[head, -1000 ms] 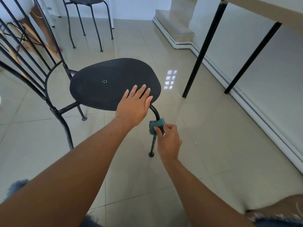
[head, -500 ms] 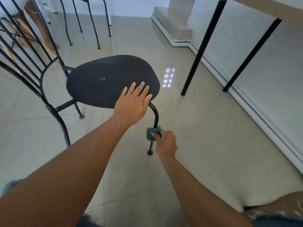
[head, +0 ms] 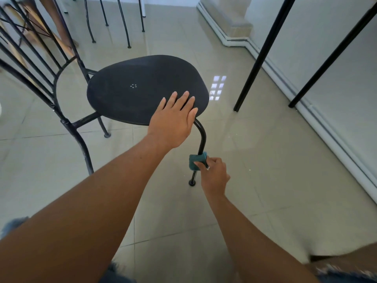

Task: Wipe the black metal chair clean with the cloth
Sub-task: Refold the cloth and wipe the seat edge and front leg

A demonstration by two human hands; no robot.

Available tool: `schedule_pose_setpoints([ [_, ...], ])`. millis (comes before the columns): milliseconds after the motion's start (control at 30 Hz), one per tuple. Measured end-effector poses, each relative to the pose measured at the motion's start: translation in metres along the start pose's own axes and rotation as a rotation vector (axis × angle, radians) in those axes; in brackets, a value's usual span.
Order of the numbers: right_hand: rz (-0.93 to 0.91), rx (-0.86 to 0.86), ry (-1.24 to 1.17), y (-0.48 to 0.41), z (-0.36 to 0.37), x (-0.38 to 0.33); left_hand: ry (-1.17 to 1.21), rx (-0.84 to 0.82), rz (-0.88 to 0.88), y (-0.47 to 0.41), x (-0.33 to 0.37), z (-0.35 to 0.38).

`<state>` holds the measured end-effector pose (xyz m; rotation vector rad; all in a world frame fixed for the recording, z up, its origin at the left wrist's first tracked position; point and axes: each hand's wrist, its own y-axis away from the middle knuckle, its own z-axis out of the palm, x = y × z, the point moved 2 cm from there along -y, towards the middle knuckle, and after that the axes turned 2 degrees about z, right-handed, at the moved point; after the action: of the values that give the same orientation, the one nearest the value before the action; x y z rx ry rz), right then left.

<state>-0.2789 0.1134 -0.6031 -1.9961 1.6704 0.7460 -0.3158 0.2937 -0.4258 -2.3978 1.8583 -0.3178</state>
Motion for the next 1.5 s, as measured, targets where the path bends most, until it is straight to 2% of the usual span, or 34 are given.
schedule_pose_setpoints([
  [233, 0.15, -0.102, 0.071, -0.004, 0.047, 0.03, -0.012, 0.041, 0.001, -0.001, -0.002, 0.005],
  [400, 0.231, -0.226, 0.238, -0.013, 0.077, 0.053, -0.013, 0.06, -0.002, -0.002, -0.002, 0.007],
  [567, 0.41, -0.268, 0.179, -0.02, 0.105, 0.073, -0.009, 0.061, -0.002, -0.003, -0.003, 0.009],
  [733, 0.463, -0.296, 0.071, -0.024, 0.107, 0.08, -0.022, 0.056, -0.001, -0.005, -0.005, 0.013],
  [900, 0.393, -0.319, 0.095, -0.025, 0.101, 0.081, -0.029, 0.055, 0.002, -0.004, -0.005, 0.012],
  [1000, 0.272, -0.275, 0.052, -0.028, 0.081, 0.068, -0.024, 0.036, 0.001, -0.004, -0.004, 0.011],
  [1233, -0.107, -0.146, -0.04, -0.04, -0.012, 0.01, 0.015, -0.018, 0.001, -0.003, -0.002, 0.004],
  [1367, -0.254, -0.075, -0.102, -0.037, -0.069, -0.035, 0.029, -0.042, 0.001, -0.001, -0.002, 0.0],
  [1500, -0.361, 0.069, -0.194, -0.039, -0.112, -0.08, 0.039, -0.065, -0.014, 0.0, 0.003, -0.005],
])
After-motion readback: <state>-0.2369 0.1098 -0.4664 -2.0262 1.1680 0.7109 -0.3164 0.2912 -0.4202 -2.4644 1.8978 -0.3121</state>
